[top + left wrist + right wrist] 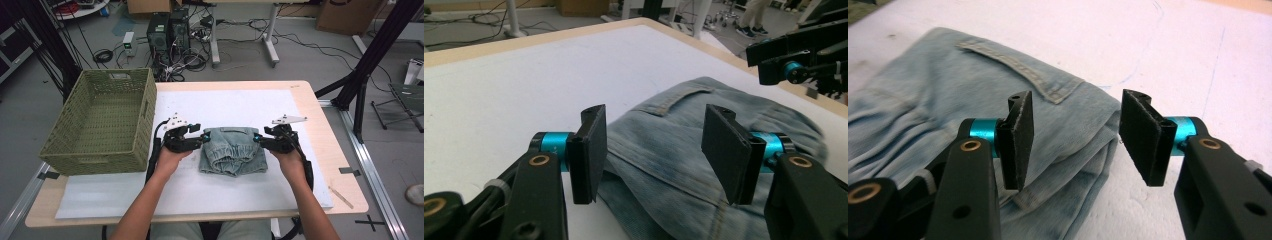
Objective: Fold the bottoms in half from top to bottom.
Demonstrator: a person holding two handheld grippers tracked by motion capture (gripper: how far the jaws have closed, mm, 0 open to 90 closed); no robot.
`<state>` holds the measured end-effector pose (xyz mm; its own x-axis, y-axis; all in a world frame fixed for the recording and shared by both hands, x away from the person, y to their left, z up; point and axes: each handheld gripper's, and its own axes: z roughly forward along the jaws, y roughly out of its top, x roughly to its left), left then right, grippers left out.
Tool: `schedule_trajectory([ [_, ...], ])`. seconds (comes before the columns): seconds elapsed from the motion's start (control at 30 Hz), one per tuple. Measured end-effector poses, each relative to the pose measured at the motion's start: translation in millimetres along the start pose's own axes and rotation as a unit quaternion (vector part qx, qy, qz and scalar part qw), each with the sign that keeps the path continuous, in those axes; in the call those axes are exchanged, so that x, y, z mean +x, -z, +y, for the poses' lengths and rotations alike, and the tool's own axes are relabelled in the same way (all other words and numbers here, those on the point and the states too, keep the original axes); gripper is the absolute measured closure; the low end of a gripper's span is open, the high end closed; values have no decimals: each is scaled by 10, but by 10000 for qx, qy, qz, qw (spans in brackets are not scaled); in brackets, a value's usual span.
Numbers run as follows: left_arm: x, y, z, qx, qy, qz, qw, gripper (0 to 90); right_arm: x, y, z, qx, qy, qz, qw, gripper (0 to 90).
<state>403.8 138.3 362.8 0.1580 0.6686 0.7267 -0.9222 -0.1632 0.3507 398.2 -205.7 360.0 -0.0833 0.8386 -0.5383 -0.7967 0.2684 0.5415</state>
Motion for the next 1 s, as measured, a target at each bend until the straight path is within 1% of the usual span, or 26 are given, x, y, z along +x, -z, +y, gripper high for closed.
schedule_trajectory([
  [0.03, -22, 24, -18, -36, -8, -52, 10000, 434, 20, 52, -27, -15, 92, 43, 9999, 488],
  [0.07, -44, 42, -34, -52, -20, -97, 9999, 434, 20, 52, -27, -15, 92, 43, 9999, 488],
  [0.1, -88, 60, -54, -53, -91, -205, 9997, 429, 29, 77, -50, -20, 175, 80, 9998, 488],
  [0.13, -88, 60, -54, -53, -91, -205, 9997, 423, 29, 77, -50, -20, 175, 80, 9998, 488],
  [0.17, -128, 57, -65, -67, -115, -355, 9993, 420, 42, 88, -73, -2, 245, 129, 9996, 488],
  [0.2, -128, 57, -65, -67, -115, -355, 9993, 417, 42, 88, -73, -2, 245, 129, 9996, 488],
  [0.23, -168, 39, -82, 1, -186, -436, 9989, 414, 51, 90, -85, 11, 274, 180, 9995, 493],
  [0.27, -168, 39, -82, 1, -186, -436, 9989, 413, 51, 90, -85, 11, 274, 180, 9995, 493],
  [0.3, -199, 10, -116, 97, -213, -503, 9985, 405, 67, 97, -91, 27, 285, 198, 9994, 493],
  [0.33, -199, 10, -116, 97, -213, -503, 9985, 402, 67, 97, -91, 27, 285, 198, 9994, 493],
  [0.37, -239, -19, -149, 229, -273, -525, 9980, 402, 90, 108, -102, 47, 297, 252, 9992, 493],
  [0.4, -239, -19, -149, 229, -273, -525, 9980, 399, 90, 108, -102, 47, 297, 252, 9992, 493],
  [0.43, -282, -47, -172, 305, -390, -578, 9971, 398, 126, 112, -118, 60, 397, 345, 9986, 495],
  [0.47, -282, -47, -172, 305, -390, -578, 9971, 398, 126, 112, -118, 60, 397, 345, 9986, 495],
  [0.5, -323, -80, -191, 332, -495, -588, 9965, 398, 170, 98, -128, 114, 543, 355, 9978, 507],
  [0.6, -340, -122, -212, 362, -468, -644, 9962, 398, 194, 70, -126, 183, 581, 362, 9975, 519],
  [0.63, -363, -150, -227, 377, -516, -679, 9956, 398, 208, 42, -122, 234, 560, 392, 9974, 526],
  [0.73, -369, -174, -236, 368, -498, -732, 9954, 390, 215, 11, -125, 295, 561, 447, 9970, 527],
  [0.77, -369, -197, -255, 467, -462, -771, 9949, 383, 238, -37, -139, 456, 622, 497, 9958, 541],
  [0.8, -369, -197, -255, 467, -462, -771, 9949, 384, 238, -37, -139, 456, 622, 497, 9958, 541],
  [0.83, -365, -234, -288, 638, -476, -794, 9937, 387, 271, -103, -169, 704, 778, 439, 9935, 550],
  [0.87, -365, -234, -288, 638, -476, -794, 9937, 399, 271, -103, -169, 704, 778, 439, 9935, 550],
  [0.9, -371, -274, -323, 746, -491, -769, 9930, 411, 296, -153, -206, 799, 965, 325, 9916, 558],
  [0.93, -371, -274, -323, 746, -491, -769, 9930, 427, 296, -153, -206, 799, 965, 325, 9916, 558],
  [0.97, -390, -289, -344, 779, -505, -706, 9932, 436, 308, -186, -243, 870, 926, 305, 9914, 571],
  [1.0, -390, -289, -344, 779, -505, -706, 9932, 441, 308, -186, -243, 870, 926, 305, 9914, 571],
])
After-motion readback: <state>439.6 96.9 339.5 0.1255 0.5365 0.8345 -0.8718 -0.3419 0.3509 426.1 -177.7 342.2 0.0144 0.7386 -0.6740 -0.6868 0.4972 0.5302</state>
